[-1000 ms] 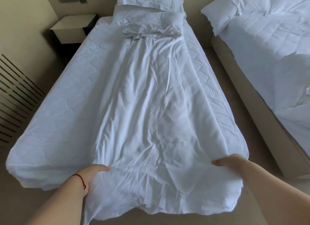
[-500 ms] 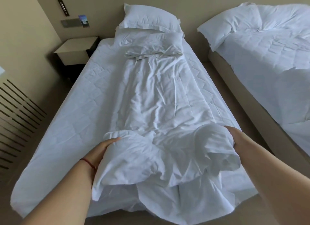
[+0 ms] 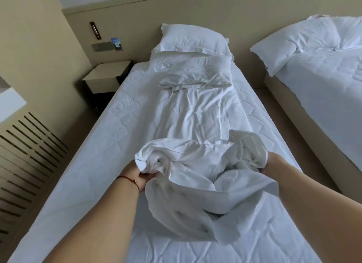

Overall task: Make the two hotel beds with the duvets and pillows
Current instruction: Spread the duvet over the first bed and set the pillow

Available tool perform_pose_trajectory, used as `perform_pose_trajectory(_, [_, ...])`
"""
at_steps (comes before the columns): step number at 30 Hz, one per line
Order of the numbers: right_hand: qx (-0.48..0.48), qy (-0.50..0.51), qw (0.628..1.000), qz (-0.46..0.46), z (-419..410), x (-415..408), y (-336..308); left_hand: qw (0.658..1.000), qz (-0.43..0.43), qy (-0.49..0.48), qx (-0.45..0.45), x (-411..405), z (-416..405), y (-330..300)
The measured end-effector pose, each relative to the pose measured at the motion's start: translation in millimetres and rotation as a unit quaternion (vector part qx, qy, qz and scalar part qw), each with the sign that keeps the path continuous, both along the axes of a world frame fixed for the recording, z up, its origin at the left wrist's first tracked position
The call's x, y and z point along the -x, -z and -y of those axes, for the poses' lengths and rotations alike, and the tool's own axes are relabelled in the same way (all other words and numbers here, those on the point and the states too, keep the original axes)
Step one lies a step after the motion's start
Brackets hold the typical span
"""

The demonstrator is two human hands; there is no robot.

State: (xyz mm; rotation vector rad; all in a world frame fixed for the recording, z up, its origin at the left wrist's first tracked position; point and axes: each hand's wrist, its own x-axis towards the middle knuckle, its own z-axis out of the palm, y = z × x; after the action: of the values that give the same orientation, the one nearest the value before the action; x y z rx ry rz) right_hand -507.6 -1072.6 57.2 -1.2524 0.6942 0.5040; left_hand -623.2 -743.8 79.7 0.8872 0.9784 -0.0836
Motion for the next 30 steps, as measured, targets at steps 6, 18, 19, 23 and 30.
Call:
perform_pose_trajectory(6, [-0.016,0.062,0.998,0.01,-8,-44,10,0.993,0.063,-0.073,-0.07,-44,-16,21])
perform_pose_trajectory(18, [0.245,-0.138,0.957,0.068,-74,-55,60,0.829,-0.218,0.307,-0.414,-117,3,70])
perform_pose_trajectory(19, [0.218,-0.097,0.969,0.065,-74,-65,58,0.862,-0.198,0.271,-0.379,-123,-5,74])
perform_pose_trajectory(23, [0.199,0.02,0.976,0.091,-85,-100,32,0.958,-0.064,0.057,-0.273,-149,-50,73])
perform_pose_trajectory(30, [-0.081,-0.041,0.985,0.145,-115,-128,21,0.942,0.197,0.251,-0.105,-169,-74,53])
